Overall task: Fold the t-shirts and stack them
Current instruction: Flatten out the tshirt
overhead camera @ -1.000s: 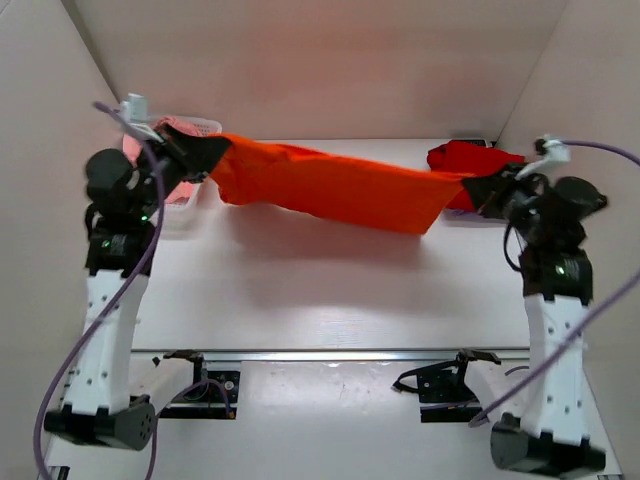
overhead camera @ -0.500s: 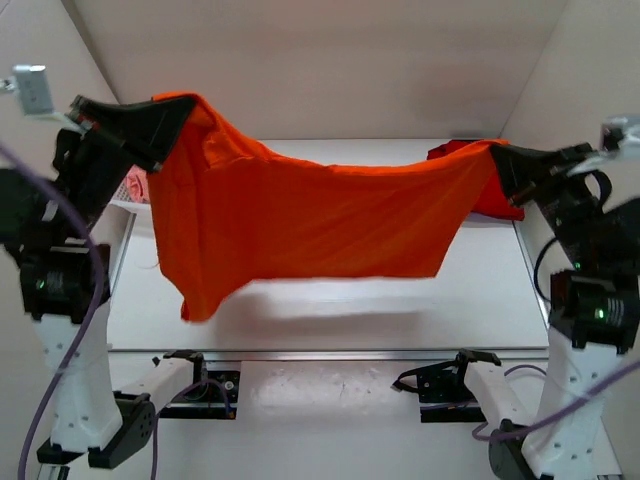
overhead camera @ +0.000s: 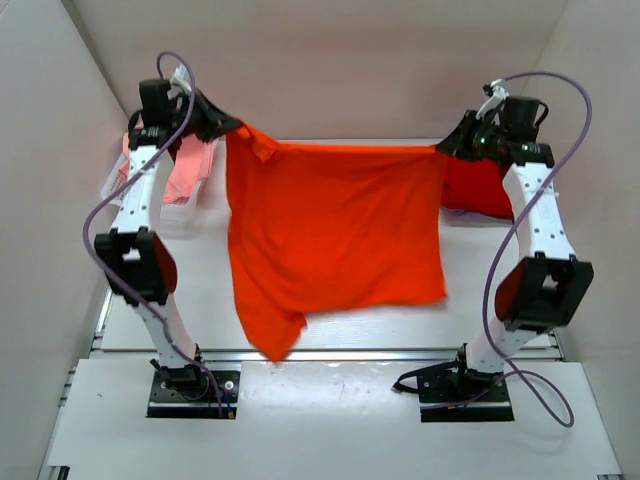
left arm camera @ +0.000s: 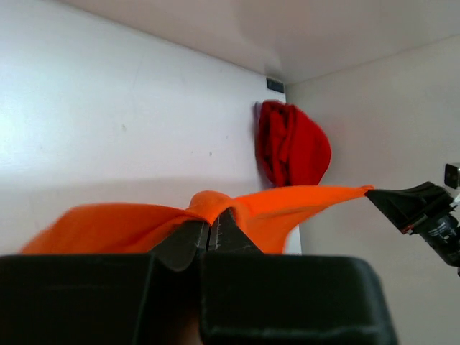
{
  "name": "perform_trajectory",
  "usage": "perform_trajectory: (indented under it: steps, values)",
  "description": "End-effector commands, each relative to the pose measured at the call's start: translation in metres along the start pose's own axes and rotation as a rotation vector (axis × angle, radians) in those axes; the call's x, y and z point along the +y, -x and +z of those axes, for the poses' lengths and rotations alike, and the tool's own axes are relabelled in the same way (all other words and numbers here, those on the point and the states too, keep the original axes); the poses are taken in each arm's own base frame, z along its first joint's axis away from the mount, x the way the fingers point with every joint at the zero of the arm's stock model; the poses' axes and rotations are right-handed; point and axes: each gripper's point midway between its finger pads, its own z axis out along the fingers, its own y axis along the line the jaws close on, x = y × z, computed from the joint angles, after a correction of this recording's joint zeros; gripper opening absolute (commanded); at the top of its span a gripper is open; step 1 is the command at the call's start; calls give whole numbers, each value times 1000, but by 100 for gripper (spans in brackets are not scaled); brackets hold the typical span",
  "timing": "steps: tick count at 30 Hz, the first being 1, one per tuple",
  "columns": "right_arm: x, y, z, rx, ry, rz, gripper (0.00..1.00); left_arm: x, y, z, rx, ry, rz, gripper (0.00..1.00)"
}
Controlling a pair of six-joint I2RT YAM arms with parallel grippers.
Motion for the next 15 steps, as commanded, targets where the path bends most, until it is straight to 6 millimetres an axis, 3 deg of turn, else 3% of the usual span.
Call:
perform_trajectory:
  steps: [1, 3, 4, 7, 10, 11, 12, 13, 14, 15]
  values:
    - [30, 78, -26, -160, 40, -148, 0, -64, 67, -29, -116, -124, 164, 0]
    - [30, 95, -26, -175, 40, -165, 0, -102, 95, -47, -178, -191, 209, 0]
    - [30, 104, -28, -185, 44, -172, 0, -113, 106, -56, -210, -222, 220, 0]
    - [21, 114, -34, -178, 68, -152, 0, -111, 111, -70, -224, -273, 191, 0]
    - [2, 96, -32, -130, 58, -109, 0, -90, 89, -71, -164, -250, 158, 0]
    - [-3, 80, -27, -96, 59, -90, 0, -99, 80, -78, -169, -253, 201, 0]
    - [-5, 72, -25, -83, 58, -83, 0, -78, 64, -66, -132, -225, 166, 0]
    - [-13, 52, -19, -46, 46, -54, 0, -67, 44, -66, -109, -200, 154, 0]
    - [-21, 30, -16, -11, 37, -25, 0, -77, 31, -74, -112, -210, 181, 0]
    - [-23, 19, -15, 6, 38, -10, 0, -53, 7, -66, -75, -175, 147, 0]
